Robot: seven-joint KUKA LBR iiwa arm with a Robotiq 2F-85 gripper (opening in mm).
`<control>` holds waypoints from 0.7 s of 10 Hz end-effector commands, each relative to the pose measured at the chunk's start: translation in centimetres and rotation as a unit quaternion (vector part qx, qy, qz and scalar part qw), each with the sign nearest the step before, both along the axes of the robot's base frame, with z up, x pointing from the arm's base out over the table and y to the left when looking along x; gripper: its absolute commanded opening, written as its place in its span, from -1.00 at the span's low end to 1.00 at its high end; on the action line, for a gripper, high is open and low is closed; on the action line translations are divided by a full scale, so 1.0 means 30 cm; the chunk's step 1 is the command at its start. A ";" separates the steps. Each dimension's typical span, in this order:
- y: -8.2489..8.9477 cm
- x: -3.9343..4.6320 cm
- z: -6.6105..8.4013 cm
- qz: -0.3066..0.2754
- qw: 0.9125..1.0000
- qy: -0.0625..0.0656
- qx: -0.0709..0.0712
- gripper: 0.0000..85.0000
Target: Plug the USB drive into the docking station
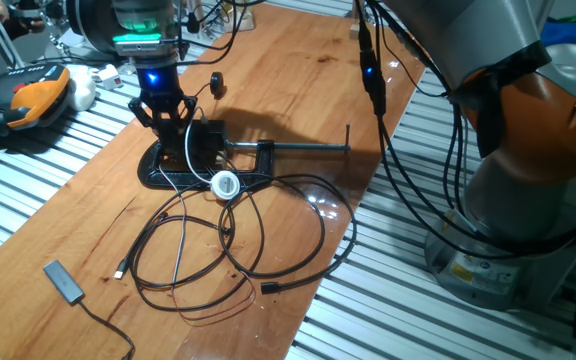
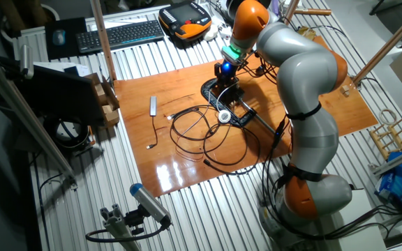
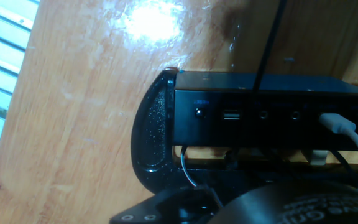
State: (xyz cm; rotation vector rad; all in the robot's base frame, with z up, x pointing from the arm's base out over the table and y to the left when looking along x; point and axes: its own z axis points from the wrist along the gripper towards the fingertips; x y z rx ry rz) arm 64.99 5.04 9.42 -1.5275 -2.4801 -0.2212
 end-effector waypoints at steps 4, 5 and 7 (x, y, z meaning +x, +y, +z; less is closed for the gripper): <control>-0.005 -0.004 -0.008 0.000 1.000 0.000 -0.002 -0.20; -0.008 -0.006 -0.010 0.000 1.000 0.000 -0.002 -0.20; -0.008 -0.012 -0.018 0.000 1.000 -0.001 -0.001 -0.20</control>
